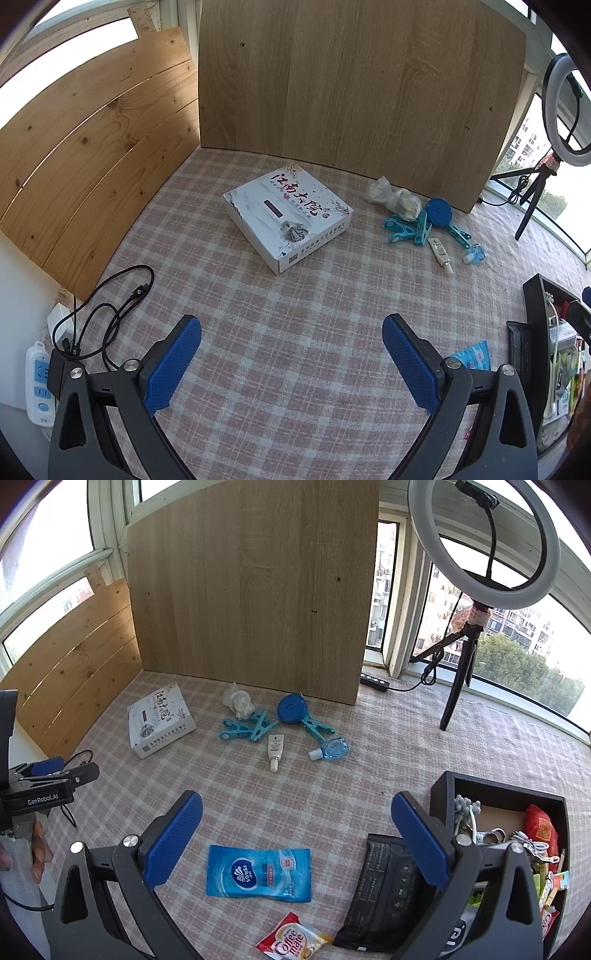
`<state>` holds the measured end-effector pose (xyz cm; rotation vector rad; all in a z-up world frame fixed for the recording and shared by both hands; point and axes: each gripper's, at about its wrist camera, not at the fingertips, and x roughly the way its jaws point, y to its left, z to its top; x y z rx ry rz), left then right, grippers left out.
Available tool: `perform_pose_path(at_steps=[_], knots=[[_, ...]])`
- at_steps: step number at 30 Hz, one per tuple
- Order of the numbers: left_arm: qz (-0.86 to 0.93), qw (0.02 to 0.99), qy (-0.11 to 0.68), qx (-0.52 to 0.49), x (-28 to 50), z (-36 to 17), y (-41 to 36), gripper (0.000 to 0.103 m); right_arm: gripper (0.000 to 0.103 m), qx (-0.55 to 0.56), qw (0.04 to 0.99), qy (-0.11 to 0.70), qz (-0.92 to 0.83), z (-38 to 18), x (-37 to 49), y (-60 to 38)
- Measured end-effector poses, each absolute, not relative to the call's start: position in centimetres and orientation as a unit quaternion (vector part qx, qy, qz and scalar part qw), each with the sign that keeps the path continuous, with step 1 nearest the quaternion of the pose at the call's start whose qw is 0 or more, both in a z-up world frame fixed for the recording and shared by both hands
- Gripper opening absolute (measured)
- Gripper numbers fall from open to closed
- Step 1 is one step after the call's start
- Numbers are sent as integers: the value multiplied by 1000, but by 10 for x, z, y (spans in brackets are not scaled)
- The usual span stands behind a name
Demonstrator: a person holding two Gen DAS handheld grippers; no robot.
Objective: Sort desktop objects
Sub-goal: 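Move the right gripper toward the white printed box, then close the right gripper on the white box and lift it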
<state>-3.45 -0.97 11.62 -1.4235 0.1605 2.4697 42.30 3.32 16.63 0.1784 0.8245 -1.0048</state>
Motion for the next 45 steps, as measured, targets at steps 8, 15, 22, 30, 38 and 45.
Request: perform_pose_path(at_steps=[8, 15, 22, 30, 38, 45], knots=[[855, 140, 28, -498, -75, 109, -23, 95, 103, 74, 800, 413, -428, 149, 506, -5], [848, 136, -16, -513, -113, 98, -39, 94, 103, 59, 803, 435, -404, 128, 565, -33], [844, 114, -25, -524, -143, 80, -42, 94, 103, 72, 807, 453, -373, 103, 599, -73], [835, 122, -16, -537, -161, 59, -14, 94, 83, 84, 805, 495, -316, 68, 637, -102], [823, 132, -10, -552, -168, 44, -1, 92, 64, 123, 797, 518, -285, 45, 668, -119], [807, 164, -6, -568, -170, 31, 3, 90, 55, 131, 788, 544, -257, 26, 691, -119]])
